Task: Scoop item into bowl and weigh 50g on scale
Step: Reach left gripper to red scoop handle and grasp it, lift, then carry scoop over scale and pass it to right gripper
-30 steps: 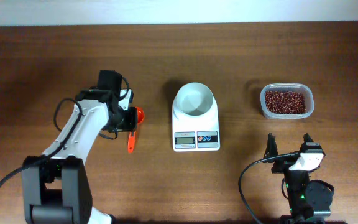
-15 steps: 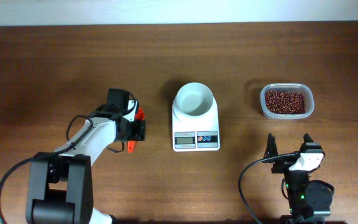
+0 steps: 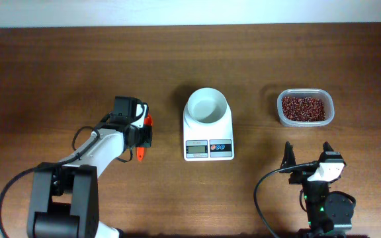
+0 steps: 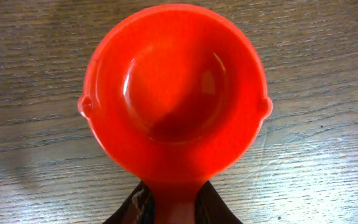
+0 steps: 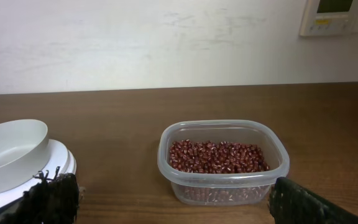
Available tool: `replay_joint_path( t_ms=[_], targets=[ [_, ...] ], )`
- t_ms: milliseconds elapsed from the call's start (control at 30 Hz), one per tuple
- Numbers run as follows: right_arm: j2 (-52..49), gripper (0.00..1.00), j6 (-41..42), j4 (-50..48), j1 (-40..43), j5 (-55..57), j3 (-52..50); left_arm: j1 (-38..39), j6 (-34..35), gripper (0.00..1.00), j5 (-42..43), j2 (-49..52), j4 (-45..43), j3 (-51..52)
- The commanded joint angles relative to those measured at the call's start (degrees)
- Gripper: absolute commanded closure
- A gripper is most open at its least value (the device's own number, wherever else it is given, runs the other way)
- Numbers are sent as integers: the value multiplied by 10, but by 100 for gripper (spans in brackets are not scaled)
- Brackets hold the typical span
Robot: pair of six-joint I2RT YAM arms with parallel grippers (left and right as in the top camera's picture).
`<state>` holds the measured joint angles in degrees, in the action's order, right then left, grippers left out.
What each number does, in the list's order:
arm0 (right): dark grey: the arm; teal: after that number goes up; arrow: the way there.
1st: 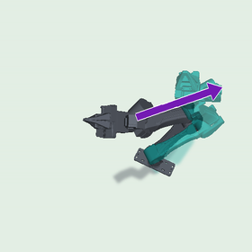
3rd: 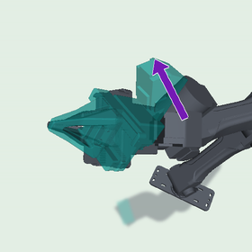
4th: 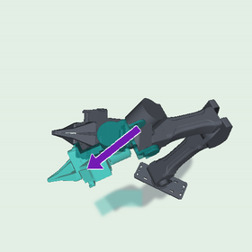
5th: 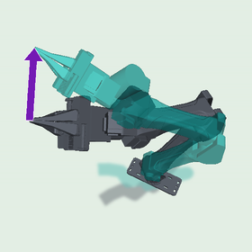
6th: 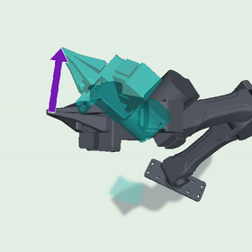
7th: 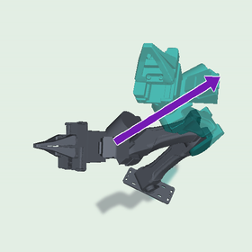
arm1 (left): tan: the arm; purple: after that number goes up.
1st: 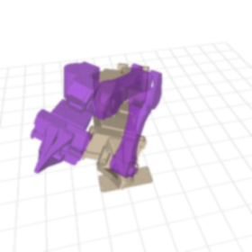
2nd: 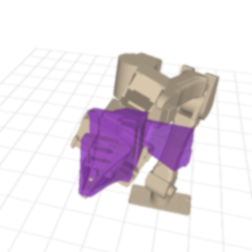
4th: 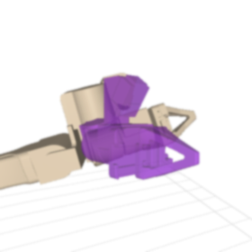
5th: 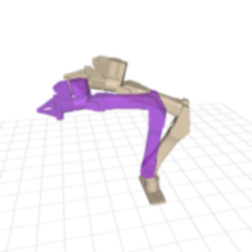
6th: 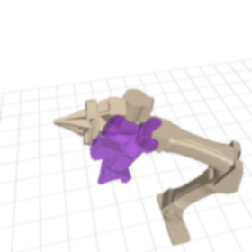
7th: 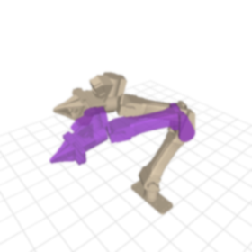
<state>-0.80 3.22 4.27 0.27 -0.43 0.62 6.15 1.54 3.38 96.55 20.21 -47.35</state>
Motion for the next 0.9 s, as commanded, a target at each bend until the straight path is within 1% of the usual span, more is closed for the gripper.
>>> replay_joint_path(
  t_ms=[0,33,67,100,167,200,233,333,400,500,700,733,767,833,867],
  targets=[
    [3,1,2,3,-2,0,-3,1,5,83,2,-1,0,4],
    [3,1,2,3,-2,0,-3,1,24,84,3,-12,0,-3],
    [3,1,2,3,-2,0,-3,1,40,87,2,-21,4,-12],
    [3,1,2,3,-2,0,-3,1,82,92,2,-42,19,-34],
    [3,1,2,3,-2,0,-3,-3,165,99,3,-71,45,-73],
    [3,1,2,3,-2,0,-3,-8,198,100,5,-81,59,-94],
    [3,1,2,3,-2,0,-3,-19,233,100,25,-91,82,-130],
    [3,1,2,3,-2,0,-3,-30,268,100,97,-92,94,-171],
    [3,1,2,3,-2,0,-3,-30,291,100,118,-92,89,-174],
    [3,1,2,-2,-2,20,-3,-30,291,100,197,-92,90,-174],
    [3,1,3,-6,-2,19,-3,-29,292,100,300,-92,93,-174],
    [3,1,3,-10,-2,-10,-3,-29,314,100,301,-92,95,-174],
    [3,1,3,-26,-2,-38,-3,-29,365,100,301,-92,100,-174],
    [3,1,3,-83,-2,-96,-2,-29,494,100,304,-92,105,-174],
    [3,1,17,-88,-2,-118,9,-29,545,100,304,-92,105,-174]
  ],
)
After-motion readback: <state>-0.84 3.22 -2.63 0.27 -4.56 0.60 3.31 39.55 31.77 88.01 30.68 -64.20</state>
